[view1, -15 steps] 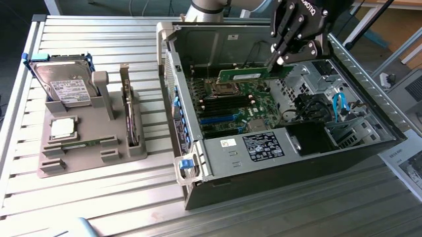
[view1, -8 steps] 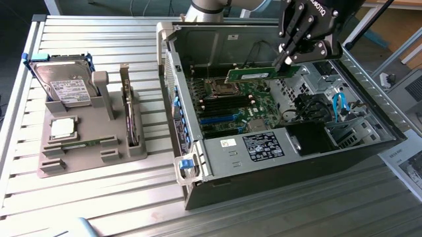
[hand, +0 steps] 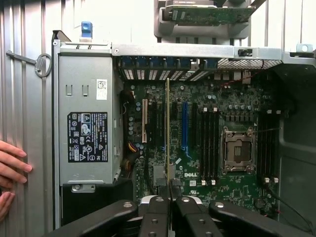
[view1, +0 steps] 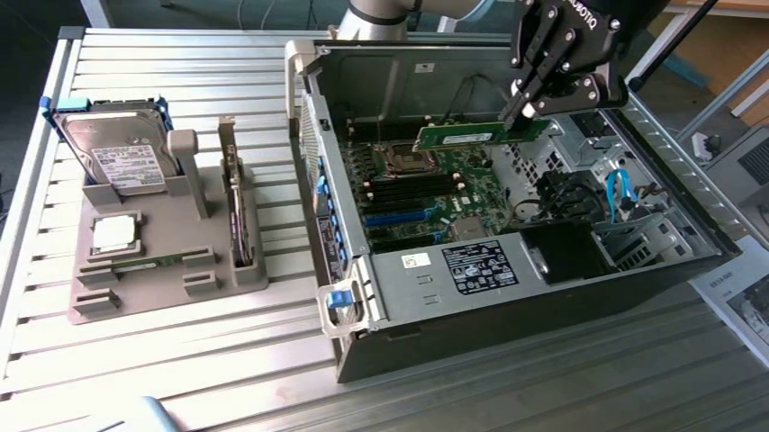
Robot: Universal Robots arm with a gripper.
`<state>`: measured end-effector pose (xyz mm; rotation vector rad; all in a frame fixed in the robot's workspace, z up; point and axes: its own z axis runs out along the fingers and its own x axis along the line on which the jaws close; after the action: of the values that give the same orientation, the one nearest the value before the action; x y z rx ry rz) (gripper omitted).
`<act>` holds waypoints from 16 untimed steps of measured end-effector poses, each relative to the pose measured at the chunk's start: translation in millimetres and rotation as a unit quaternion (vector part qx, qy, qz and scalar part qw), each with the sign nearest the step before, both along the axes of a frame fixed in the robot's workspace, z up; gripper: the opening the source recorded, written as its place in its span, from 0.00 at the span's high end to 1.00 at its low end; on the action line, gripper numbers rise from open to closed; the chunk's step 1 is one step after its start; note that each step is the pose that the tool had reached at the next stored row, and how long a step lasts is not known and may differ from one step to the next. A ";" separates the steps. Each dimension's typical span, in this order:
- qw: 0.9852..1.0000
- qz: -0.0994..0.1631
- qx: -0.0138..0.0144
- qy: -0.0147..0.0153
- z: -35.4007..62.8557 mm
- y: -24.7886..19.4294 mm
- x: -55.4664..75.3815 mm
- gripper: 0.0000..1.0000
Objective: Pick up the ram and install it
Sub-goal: 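Pick up the ram and move it above insertion slot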
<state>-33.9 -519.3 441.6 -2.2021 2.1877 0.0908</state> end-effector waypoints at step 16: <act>1.000 0.000 0.002 -0.004 -2.7 5.4 0.2 0.88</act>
<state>-33.6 -513.9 438.9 -2.1966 2.1817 0.0875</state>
